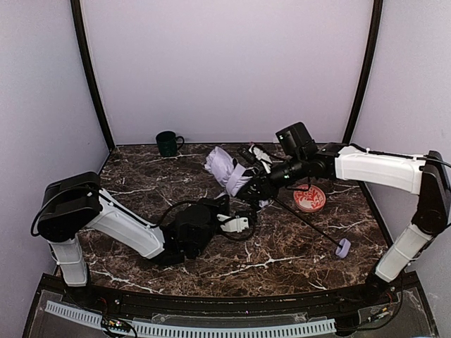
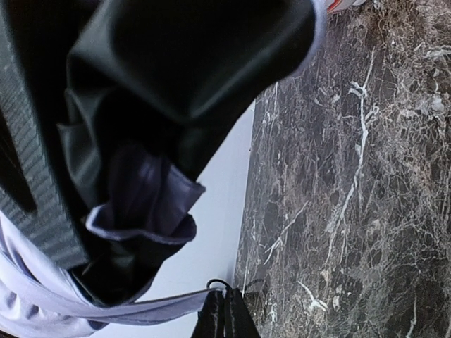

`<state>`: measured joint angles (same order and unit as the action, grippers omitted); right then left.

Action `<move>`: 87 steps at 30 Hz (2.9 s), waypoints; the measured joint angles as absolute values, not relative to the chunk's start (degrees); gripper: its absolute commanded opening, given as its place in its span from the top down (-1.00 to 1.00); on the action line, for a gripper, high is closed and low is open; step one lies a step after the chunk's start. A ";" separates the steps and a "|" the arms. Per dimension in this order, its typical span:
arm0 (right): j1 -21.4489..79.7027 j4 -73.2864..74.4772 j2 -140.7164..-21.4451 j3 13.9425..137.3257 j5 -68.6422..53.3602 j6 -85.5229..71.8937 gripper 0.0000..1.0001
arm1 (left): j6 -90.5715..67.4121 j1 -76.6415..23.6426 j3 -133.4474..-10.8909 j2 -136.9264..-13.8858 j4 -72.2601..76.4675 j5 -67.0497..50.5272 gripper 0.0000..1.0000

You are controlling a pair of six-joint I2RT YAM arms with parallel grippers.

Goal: Put away the umbrella

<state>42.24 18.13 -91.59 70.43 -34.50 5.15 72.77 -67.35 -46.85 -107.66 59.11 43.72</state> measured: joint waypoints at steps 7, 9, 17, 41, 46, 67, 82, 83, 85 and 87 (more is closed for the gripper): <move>41.21 18.15 -92.05 66.50 -34.50 1.43 0.95 | 63.57 -67.00 -47.44 -107.90 49.28 39.75 1.00; 40.32 16.25 -93.58 64.18 -34.72 -1.02 0.91 | 59.46 -66.78 -47.64 -107.96 43.22 37.82 1.00; 40.60 11.53 -107.74 62.85 -26.50 -10.94 0.71 | 48.47 -66.41 -50.70 -114.30 25.54 35.83 1.00; 39.94 13.54 -103.09 66.89 -19.22 -3.25 -0.99 | 50.19 -65.47 -51.00 -115.59 27.24 37.12 1.00; 40.36 12.53 -101.56 70.46 -17.91 -4.69 -0.99 | 50.43 -65.45 -50.85 -115.59 27.62 37.12 1.00; 45.25 4.43 -113.97 68.69 -7.53 -15.09 -0.38 | 50.46 -65.36 -50.83 -115.61 27.70 37.10 1.00; 45.30 3.62 -114.08 68.71 -10.70 -9.39 0.70 | 33.69 -60.90 -41.41 -92.25 16.53 8.97 -0.18; 45.30 3.88 -113.95 68.71 -11.05 -8.75 0.76 | 31.51 -59.75 -41.52 -90.98 16.45 6.13 -0.13; 45.19 4.49 -113.49 68.71 -12.19 -7.35 0.83 | 26.48 -56.27 -41.89 -89.47 16.62 0.60 -0.03; 45.08 5.56 -112.75 68.71 -13.91 -5.82 0.91 | 21.61 -52.58 -42.02 -89.23 17.91 -3.46 0.06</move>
<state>45.08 5.56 -112.75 68.71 -13.91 -5.82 21.61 -52.58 -42.02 -89.23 17.91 -3.46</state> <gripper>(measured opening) 0.394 0.526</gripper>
